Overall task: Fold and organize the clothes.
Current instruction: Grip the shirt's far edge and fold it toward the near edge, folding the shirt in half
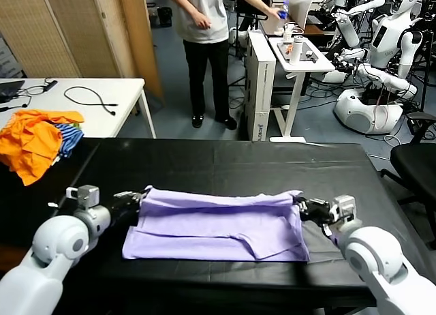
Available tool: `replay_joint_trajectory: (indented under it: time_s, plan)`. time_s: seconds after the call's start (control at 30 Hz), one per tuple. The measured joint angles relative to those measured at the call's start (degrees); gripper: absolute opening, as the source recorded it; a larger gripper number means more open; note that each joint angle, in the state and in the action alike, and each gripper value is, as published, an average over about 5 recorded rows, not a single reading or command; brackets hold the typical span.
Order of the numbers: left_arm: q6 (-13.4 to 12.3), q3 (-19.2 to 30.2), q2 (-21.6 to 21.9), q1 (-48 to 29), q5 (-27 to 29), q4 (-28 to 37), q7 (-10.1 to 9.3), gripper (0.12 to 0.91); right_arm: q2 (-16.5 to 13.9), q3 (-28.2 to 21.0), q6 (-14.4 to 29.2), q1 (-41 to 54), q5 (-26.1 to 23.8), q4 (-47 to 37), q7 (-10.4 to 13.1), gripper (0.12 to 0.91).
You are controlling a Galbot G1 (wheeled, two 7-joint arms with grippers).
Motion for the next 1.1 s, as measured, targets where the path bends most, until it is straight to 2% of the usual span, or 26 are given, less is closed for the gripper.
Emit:
replay_joint_trajectory:
  time_s: [0.37, 0.73, 1.1]
  plan:
    - [0.00, -0.58, -0.29, 5.27, 3.24, -1.94, 0.67, 0.147, 0.16, -0.48, 0.00, -3.42, -0.93, 0.12, -0.23, 0.140]
    - [0.00, -3.14, -0.68, 9.63, 4.48, -3.23, 0.93, 0.147, -0.20, -0.42, 0.01, -3.34, -1.36, -0.73, -0.31, 0.140]
    - [0.00, -4.69, -2.36, 12.91, 6.96, -4.39, 1.08, 0.147, -0.60, -0.43, 0.01, -5.10, -1.35, 1.32, -0.42, 0.140]
